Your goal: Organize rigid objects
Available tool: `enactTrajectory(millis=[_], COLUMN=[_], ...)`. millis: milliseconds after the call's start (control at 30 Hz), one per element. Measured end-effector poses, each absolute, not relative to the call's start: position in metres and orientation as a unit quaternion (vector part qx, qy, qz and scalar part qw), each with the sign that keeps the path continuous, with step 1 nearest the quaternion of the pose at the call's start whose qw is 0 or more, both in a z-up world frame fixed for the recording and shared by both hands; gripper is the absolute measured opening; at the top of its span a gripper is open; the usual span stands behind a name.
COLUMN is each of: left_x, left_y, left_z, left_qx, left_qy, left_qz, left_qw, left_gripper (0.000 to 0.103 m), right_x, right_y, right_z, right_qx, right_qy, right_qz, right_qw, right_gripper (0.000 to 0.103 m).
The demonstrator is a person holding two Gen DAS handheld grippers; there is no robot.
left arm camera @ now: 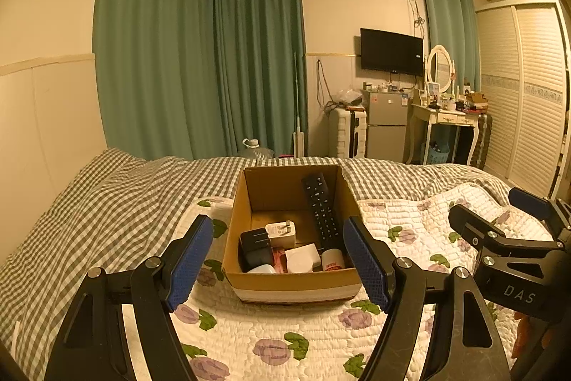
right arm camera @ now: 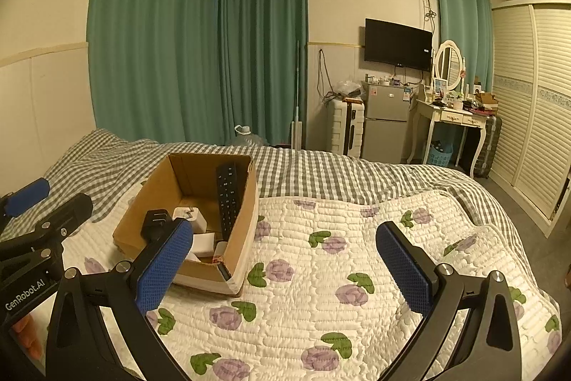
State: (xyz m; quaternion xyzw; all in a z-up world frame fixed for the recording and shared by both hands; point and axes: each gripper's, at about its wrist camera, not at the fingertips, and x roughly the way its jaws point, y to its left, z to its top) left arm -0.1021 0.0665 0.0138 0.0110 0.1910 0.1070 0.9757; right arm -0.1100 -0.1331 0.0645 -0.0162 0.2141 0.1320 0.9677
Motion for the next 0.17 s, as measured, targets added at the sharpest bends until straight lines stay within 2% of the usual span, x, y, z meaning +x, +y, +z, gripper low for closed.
enactTrajectory(millis=[167], left_x=[-0.1018], left_y=[0.0666], left_z=[0.0112], left_qx=[0.013], left_qy=[0.193], left_qz=[0.106], left_qw=[0.975], left_gripper=[0.078], right_x=[-0.1098], right_y=[-0.1329], right_z=[0.0641], right_qx=[-0.017], right_qy=[0.215], right_qz=[0.133], right_qw=[0.967], right_gripper=[0.103])
